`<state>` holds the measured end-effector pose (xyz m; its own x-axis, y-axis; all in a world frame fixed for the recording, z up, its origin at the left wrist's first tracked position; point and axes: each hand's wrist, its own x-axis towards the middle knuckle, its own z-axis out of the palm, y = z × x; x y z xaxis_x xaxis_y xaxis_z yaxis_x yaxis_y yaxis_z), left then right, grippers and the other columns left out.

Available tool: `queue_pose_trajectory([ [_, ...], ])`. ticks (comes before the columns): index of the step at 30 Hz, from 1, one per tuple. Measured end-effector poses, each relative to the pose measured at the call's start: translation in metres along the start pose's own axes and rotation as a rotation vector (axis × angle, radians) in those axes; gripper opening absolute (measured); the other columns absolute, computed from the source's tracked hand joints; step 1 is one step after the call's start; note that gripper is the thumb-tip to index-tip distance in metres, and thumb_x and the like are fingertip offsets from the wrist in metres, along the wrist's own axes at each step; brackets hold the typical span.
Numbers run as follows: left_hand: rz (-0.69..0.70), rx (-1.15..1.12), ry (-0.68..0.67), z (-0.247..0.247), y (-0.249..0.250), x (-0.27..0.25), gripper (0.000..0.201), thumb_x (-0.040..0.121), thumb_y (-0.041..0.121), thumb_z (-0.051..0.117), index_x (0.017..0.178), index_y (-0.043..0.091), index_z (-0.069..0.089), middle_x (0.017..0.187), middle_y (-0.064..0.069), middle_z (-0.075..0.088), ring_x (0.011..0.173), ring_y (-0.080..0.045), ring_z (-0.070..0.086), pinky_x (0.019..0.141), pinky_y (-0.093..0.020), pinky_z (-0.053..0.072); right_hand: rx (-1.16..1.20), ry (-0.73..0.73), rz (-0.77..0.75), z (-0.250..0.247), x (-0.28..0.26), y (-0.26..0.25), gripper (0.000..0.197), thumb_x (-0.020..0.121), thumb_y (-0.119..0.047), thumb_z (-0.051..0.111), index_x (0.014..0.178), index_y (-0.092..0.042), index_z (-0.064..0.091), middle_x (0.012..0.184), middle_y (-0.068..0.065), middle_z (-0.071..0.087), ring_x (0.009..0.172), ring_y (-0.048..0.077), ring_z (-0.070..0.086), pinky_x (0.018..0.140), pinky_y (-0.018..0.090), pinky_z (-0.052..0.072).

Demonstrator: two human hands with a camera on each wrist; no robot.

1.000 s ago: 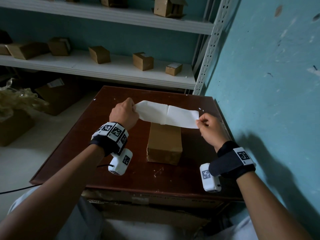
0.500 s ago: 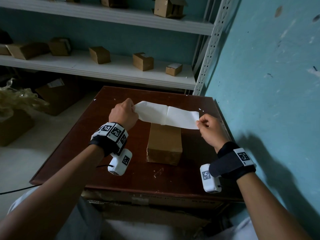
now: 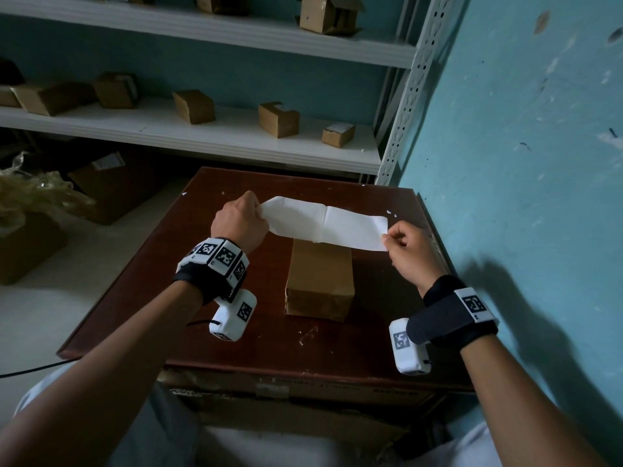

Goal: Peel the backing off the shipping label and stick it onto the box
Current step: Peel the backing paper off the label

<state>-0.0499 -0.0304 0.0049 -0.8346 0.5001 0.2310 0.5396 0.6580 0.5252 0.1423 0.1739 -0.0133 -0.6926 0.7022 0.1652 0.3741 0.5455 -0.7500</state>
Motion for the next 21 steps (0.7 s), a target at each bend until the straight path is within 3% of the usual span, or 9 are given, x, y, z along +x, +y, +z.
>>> queue_pose_trajectory([
  [12,-0.011,-0.016,0.013,-0.0028,0.0005,-0.0012,0.017,0.092,0.011,0.041,0.102,0.007,0.055,0.091,-0.008,0.055,0.083,-0.029,0.057,0.071,-0.038,0.050,0.001,0.000,0.011,-0.0006,-0.0017,-0.0014,0.017,0.097,-0.021,0.053,0.081,-0.015,0.054,0.075,0.004,0.057,0.079,0.025,0.060,0.079,0.046,0.054],
  [16,-0.016,-0.006,0.028,-0.0036,0.0010,-0.0018,0.017,0.092,0.011,0.042,0.102,0.006,0.054,0.090,-0.007,0.053,0.080,-0.026,0.052,0.066,-0.034,0.040,-0.004,-0.001,0.014,-0.0003,-0.0022,-0.0016,0.016,0.097,-0.020,0.052,0.086,-0.010,0.056,0.076,0.005,0.057,0.081,0.027,0.061,0.080,0.044,0.054],
  [21,-0.017,0.002,0.026,-0.0039,0.0010,-0.0016,0.016,0.093,0.011,0.043,0.103,0.006,0.054,0.091,-0.008,0.055,0.080,-0.027,0.053,0.066,-0.034,0.041,0.002,-0.005,0.017,0.0001,-0.0015,0.0001,0.015,0.098,-0.021,0.052,0.087,-0.010,0.056,0.079,0.006,0.058,0.081,0.026,0.060,0.077,0.040,0.053],
])
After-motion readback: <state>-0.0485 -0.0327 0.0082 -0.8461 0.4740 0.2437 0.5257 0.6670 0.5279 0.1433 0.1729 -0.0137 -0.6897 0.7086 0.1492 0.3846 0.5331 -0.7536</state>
